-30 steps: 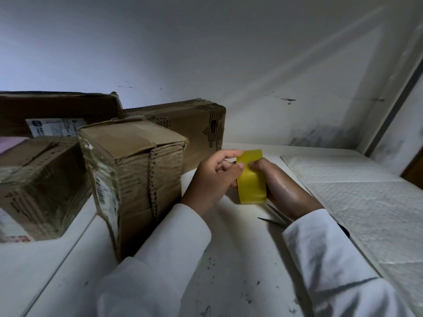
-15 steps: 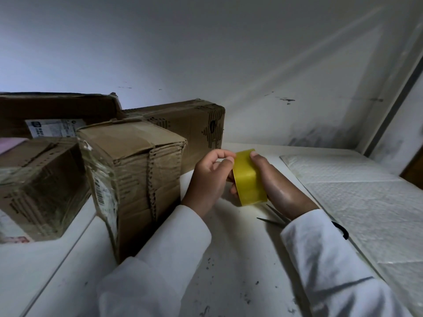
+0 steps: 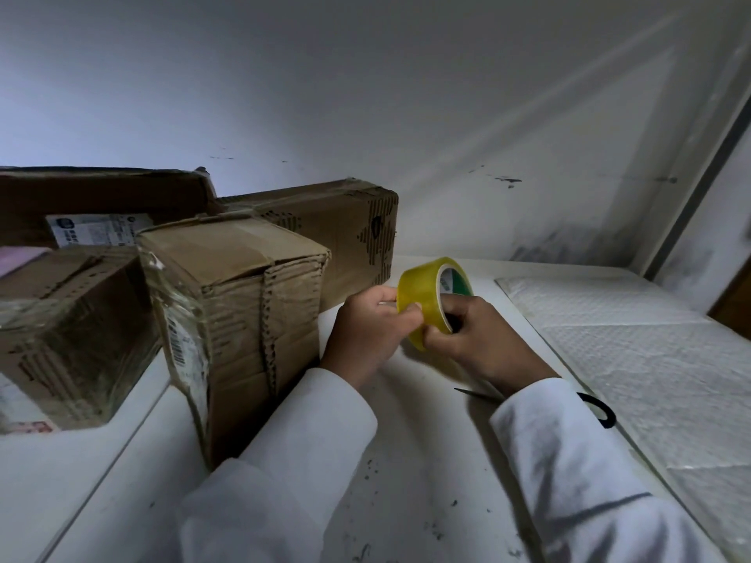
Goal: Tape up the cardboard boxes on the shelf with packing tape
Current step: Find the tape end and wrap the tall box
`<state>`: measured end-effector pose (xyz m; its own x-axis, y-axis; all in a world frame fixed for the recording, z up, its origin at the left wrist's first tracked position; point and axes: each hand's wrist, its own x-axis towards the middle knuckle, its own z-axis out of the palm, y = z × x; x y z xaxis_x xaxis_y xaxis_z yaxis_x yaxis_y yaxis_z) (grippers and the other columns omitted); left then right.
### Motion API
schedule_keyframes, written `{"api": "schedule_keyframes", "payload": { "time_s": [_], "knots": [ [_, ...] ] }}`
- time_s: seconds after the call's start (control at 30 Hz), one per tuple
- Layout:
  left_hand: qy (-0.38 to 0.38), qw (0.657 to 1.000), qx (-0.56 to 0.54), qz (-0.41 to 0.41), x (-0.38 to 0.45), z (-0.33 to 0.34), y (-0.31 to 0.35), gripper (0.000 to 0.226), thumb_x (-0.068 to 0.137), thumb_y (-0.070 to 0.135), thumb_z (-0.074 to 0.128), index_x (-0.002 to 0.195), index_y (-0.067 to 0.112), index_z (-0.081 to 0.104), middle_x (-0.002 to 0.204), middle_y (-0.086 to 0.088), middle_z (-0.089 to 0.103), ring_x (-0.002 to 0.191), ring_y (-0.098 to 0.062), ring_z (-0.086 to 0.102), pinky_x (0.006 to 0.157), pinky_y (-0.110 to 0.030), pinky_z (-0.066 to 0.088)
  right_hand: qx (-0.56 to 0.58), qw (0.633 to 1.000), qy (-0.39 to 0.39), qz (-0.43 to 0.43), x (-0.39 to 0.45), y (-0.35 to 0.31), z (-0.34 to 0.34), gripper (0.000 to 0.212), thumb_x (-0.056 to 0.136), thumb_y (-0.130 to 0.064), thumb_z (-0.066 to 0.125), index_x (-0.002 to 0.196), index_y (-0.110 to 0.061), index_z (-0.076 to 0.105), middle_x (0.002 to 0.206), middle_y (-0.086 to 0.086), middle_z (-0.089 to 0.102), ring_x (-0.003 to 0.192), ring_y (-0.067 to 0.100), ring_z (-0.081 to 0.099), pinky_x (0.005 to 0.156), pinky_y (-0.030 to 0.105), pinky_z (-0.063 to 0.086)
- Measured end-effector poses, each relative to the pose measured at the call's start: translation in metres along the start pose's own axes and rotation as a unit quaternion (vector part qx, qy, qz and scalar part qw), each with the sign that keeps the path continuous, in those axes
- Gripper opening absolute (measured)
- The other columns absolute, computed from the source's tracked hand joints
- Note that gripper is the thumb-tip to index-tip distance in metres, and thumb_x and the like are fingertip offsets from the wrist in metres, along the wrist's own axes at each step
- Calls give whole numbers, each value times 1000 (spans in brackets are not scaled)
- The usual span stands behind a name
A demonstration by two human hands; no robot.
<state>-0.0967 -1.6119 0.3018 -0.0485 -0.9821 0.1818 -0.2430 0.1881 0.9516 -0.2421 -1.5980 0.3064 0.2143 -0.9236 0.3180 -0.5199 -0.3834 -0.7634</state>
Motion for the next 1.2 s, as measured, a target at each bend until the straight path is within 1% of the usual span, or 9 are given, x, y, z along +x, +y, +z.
{"api": "schedule_keyframes", "payload": {
  "time_s": [0.07, 0.3, 0.43, 0.57, 0.7, 0.83, 0.97, 1.07, 1.2],
  "knots": [
    [7, 999, 40, 17, 0, 0, -2, 4, 83, 19, 63, 81, 22, 65, 77, 1, 67, 78, -16, 63, 71, -28, 51, -3, 1000, -9, -2, 0, 0, 0, 12, 68, -25, 57, 64, -34, 64, 56, -14, 55, 56, 2, 45, 60, 21, 39],
    [40, 996, 62, 54, 3, 0, -9, 29, 64, 30, 49, 73, 9, 67, 69, -11, 65, 75, -28, 62, 67, -37, 50, 18, 999, -28, 3, -1, 3, -1, 11, 71, -20, 59, 72, -16, 69, 62, 0, 61, 60, 8, 51, 63, 30, 45],
    [49, 996, 47, 52, 2, 3, -10, 28, 68, 47, 54, 77, 22, 64, 65, 0, 64, 72, -21, 62, 70, -36, 52, 45, 999, -26, 11, -1, 1, -1, 10, 74, -11, 62, 66, -14, 65, 57, -6, 55, 56, 6, 47, 57, 25, 40],
    [26, 999, 16, 23, 5, 5, -13, 57, 55, 72, 61, 98, 36, 51, 79, -5, 69, 76, -21, 67, 72, -40, 56, 74, 995, -65, 21, -4, -6, -2, 20, 77, -2, 62, 63, -15, 68, 54, -9, 55, 52, 2, 48, 54, 17, 40],
    [13, 998, -55, 29, 12, 4, -16, 43, 65, 56, 71, 93, 31, 49, 75, -14, 67, 61, -21, 63, 57, -33, 53, 126, 990, -50, 42, -1, -10, -2, 16, 80, -22, 57, 74, -20, 71, 70, -7, 66, 65, 3, 58, 62, 15, 44],
    [6, 996, -64, 60, 10, 6, -14, 24, 84, 38, 68, 95, 27, 50, 61, -4, 60, 50, -12, 59, 50, -26, 49, 144, 984, 15, 102, 2, -10, -3, 37, 98, -44, 38, 88, -24, 67, 83, -10, 69, 75, -2, 64, 64, 12, 47],
    [27, 996, -18, 87, 9, 7, -16, 48, 63, 64, 57, 98, 32, 54, 77, 6, 59, 71, -15, 60, 69, -36, 52, 110, 984, 50, 128, 4, -16, 0, 41, 100, -40, 34, 75, -24, 62, 74, -13, 63, 71, -2, 58, 63, 13, 42],
    [71, 983, 44, 161, 9, 6, -16, 40, 65, 60, 50, 100, 44, 59, 108, 12, 49, 102, -10, 55, 86, -25, 47, 128, 981, 47, 137, 3, -20, -1, 37, 98, -31, 40, 74, -12, 62, 69, -4, 59, 69, 10, 56, 64, 24, 41],
    [56, 968, 30, 241, 9, 3, -14, 34, 76, 50, 49, 101, 34, 65, 107, 12, 57, 104, -6, 54, 90, -18, 43, 132, 982, 8, 134, 3, -21, -1, 27, 97, -23, 42, 75, -17, 56, 73, -1, 53, 72, 14, 51, 65, 27, 38]
  ]
}}
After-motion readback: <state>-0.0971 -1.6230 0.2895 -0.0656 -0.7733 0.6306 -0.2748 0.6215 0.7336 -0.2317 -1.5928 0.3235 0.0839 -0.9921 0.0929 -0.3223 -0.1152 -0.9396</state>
